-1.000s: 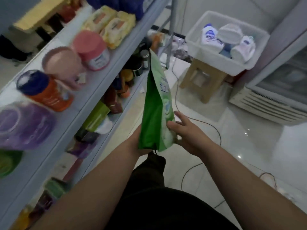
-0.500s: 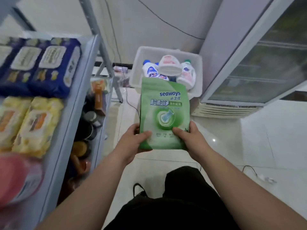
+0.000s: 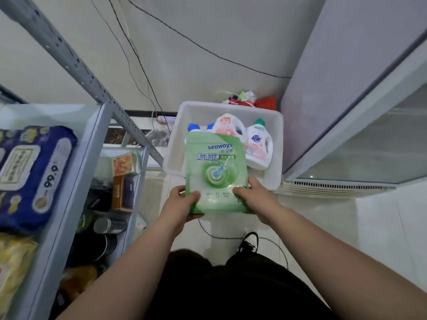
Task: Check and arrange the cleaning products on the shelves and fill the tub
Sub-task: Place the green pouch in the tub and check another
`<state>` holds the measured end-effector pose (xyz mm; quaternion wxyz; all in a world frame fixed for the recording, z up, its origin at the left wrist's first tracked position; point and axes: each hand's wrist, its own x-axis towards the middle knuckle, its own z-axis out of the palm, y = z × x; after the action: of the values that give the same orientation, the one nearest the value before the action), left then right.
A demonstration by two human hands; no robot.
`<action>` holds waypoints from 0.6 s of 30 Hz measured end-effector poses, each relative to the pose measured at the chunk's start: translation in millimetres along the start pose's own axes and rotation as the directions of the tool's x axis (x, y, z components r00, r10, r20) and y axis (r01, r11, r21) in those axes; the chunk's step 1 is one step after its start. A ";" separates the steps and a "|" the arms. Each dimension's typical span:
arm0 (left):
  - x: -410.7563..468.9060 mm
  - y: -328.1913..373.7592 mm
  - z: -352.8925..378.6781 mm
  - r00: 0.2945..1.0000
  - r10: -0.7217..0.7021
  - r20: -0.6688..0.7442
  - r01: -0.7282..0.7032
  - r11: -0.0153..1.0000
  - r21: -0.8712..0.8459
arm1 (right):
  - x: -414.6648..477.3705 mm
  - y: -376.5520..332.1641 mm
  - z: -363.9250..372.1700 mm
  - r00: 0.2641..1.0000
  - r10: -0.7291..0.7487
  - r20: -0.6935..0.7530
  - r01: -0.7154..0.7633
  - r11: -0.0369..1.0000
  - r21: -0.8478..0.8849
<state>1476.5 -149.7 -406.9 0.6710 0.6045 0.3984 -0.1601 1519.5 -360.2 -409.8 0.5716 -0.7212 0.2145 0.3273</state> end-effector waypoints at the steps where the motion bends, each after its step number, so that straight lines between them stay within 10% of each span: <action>1: 12.3 6.5 6.4 1.000 -0.010 -0.023 0.010 1.000 -0.007 | 12.9 -10.7 -3.0 1.000 -0.003 0.008 0.003 0.999 -0.033; 18: 259.9 134.9 -3.2 0.996 -0.084 0.042 0.065 0.943 0.327 | 197.0 -160.2 65.4 0.991 0.010 -0.132 -0.059 0.926 -0.374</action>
<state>1733.4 -47.9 -503.8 0.5665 0.6866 0.3704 -0.2654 1750.8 -243.5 -450.1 0.4017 -0.8331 0.1964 0.3255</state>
